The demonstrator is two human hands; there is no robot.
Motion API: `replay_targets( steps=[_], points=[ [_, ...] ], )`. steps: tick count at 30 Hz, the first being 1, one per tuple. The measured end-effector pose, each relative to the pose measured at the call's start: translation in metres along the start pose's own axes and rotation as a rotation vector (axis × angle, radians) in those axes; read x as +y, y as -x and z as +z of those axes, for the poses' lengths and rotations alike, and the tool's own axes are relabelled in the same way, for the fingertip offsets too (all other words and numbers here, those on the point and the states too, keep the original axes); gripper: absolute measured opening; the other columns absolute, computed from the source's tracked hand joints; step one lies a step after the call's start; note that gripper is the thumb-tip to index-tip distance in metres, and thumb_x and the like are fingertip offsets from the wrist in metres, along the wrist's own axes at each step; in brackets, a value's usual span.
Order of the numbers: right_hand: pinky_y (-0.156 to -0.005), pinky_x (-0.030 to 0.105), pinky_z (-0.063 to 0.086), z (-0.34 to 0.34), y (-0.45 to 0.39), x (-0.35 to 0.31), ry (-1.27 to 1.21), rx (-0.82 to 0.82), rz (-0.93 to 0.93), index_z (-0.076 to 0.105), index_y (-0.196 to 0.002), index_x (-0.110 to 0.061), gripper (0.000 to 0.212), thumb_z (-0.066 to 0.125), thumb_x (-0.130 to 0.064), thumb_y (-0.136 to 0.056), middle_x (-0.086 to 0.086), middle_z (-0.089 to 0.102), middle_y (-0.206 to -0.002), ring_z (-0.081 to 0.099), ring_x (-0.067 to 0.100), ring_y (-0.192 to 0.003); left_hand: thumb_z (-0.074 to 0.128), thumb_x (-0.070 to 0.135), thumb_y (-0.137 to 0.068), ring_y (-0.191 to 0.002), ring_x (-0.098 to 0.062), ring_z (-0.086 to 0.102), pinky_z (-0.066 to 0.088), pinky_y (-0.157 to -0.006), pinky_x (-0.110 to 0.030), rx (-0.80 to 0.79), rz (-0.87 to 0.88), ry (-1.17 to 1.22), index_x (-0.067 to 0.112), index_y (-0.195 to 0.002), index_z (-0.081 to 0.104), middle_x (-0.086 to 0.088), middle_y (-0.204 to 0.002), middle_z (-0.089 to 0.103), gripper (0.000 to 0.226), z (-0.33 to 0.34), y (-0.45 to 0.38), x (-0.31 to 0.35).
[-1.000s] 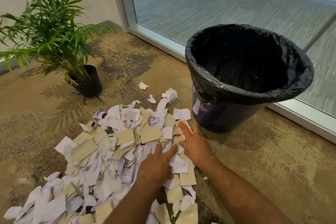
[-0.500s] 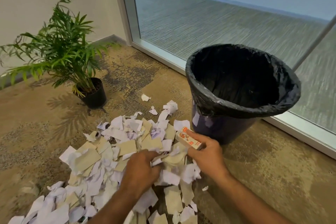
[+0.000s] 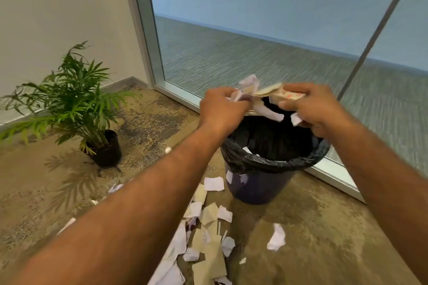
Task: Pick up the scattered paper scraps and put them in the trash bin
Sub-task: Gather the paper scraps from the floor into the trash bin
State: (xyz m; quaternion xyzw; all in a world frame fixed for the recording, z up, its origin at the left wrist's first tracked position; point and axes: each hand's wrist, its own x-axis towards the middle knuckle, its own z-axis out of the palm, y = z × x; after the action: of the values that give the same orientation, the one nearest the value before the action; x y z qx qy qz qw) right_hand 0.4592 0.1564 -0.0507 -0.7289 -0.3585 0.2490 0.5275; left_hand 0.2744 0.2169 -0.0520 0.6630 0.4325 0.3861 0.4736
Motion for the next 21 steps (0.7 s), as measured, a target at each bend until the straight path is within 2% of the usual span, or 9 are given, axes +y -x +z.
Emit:
replay_targets(
  steps=[2, 4, 7, 9, 11, 14, 16, 18, 21],
  points=[
    [-0.042, 0.022, 0.050, 0.001, -0.013, 0.012, 0.070, -0.054, 0.132, 0.062, -0.125, -0.023, 0.042, 0.069, -0.008, -0.087, 0.005, 0.065, -0.106, 0.060, 0.014, -0.065, 0.084, 0.040, -0.061, -0.095, -0.024, 0.071, 0.058, -0.086, -0.045, -0.175, -0.114, 0.024, 0.019, -0.083, 0.069, -0.004, -0.096, 0.073, 0.033, 0.022, -0.005, 0.006],
    [-0.049, 0.033, 0.055, 0.001, -0.013, 0.020, 0.144, -0.120, 0.200, 0.058, -0.129, -0.023, 0.041, 0.061, -0.007, -0.091, 0.006, 0.060, -0.110, 0.057, 0.018, -0.077, 0.083, 0.037, -0.076, -0.106, -0.022, 0.066, 0.054, -0.093, -0.043, -0.373, -0.235, 0.070, 0.014, -0.102, 0.069, -0.003, -0.109, 0.069, 0.037, 0.033, -0.002, 0.007],
    [-0.066, 0.045, 0.059, -0.003, -0.011, 0.034, 0.318, -0.066, 0.166, 0.056, -0.133, -0.024, 0.046, 0.053, -0.004, -0.091, 0.007, 0.057, -0.120, 0.056, 0.022, -0.088, 0.078, 0.040, -0.081, -0.112, -0.014, 0.058, 0.049, -0.095, -0.038, -0.360, -0.161, 0.033, 0.018, -0.129, 0.062, 0.001, -0.126, 0.064, 0.055, 0.031, 0.002, -0.009],
    [-0.081, 0.042, 0.058, -0.001, 0.000, 0.042, 0.541, 0.078, -0.066, 0.063, -0.125, -0.024, 0.042, 0.058, -0.010, -0.086, 0.004, 0.066, -0.118, 0.064, 0.024, -0.097, 0.078, 0.036, -0.082, -0.103, -0.011, 0.064, 0.055, -0.092, -0.035, -0.213, 0.036, -0.032, 0.022, -0.121, 0.067, 0.004, -0.115, 0.069, 0.044, 0.021, 0.009, -0.023],
    [-0.081, 0.033, 0.056, 0.005, 0.032, 0.049, 0.488, 0.212, -0.414, 0.071, -0.110, -0.020, 0.025, 0.064, -0.015, -0.086, 0.001, 0.072, -0.102, 0.067, 0.016, -0.089, 0.076, 0.030, -0.084, -0.085, -0.009, 0.067, 0.059, -0.078, -0.030, -0.116, 0.253, -0.099, 0.020, -0.106, 0.072, 0.007, -0.096, 0.072, 0.025, 0.005, 0.022, -0.041],
    [-0.074, 0.027, 0.052, 0.018, 0.101, 0.081, 0.375, 0.131, -0.794, 0.072, -0.096, -0.009, 0.011, 0.068, -0.012, -0.087, 0.003, 0.070, -0.093, 0.064, 0.015, -0.082, 0.074, 0.030, -0.085, -0.076, -0.007, 0.063, 0.054, -0.066, -0.024, -0.178, 0.439, -0.264, 0.019, -0.094, 0.070, 0.009, -0.084, 0.068, 0.014, -0.018, 0.052, -0.087],
    [-0.081, 0.033, 0.051, 0.028, 0.148, 0.134, 0.479, -0.051, -0.856, 0.070, -0.104, -0.009, 0.022, 0.070, -0.022, -0.087, 0.005, 0.068, -0.103, 0.062, 0.019, -0.095, 0.069, 0.049, -0.084, -0.086, -0.005, 0.059, 0.053, -0.073, -0.026, -0.343, 0.364, -0.473, 0.027, -0.103, 0.065, 0.011, -0.095, 0.065, 0.029, -0.029, 0.080, -0.131],
    [-0.094, 0.042, 0.049, 0.039, 0.194, 0.202, 0.577, -0.214, -0.739, 0.064, -0.123, -0.014, 0.045, 0.069, -0.041, -0.087, 0.004, 0.061, -0.128, 0.055, 0.019, -0.119, 0.061, 0.068, -0.079, -0.117, -0.014, 0.052, 0.051, -0.091, -0.037, -0.590, 0.215, -0.776, 0.037, -0.132, 0.048, 0.006, -0.129, 0.055, 0.063, -0.035, 0.116, -0.177],
    [-0.105, 0.048, 0.034, 0.060, 0.259, 0.288, 0.808, -0.461, -0.606, 0.043, -0.145, -0.021, 0.078, 0.048, -0.072, -0.086, 0.011, 0.041, -0.151, 0.033, 0.027, -0.141, 0.071, 0.080, -0.057, -0.147, -0.032, 0.016, 0.043, -0.104, -0.055, -0.887, -0.078, -1.039, 0.049, -0.150, 0.000, 0.002, -0.163, 0.004, 0.121, -0.039, 0.178, -0.233]
  ],
)
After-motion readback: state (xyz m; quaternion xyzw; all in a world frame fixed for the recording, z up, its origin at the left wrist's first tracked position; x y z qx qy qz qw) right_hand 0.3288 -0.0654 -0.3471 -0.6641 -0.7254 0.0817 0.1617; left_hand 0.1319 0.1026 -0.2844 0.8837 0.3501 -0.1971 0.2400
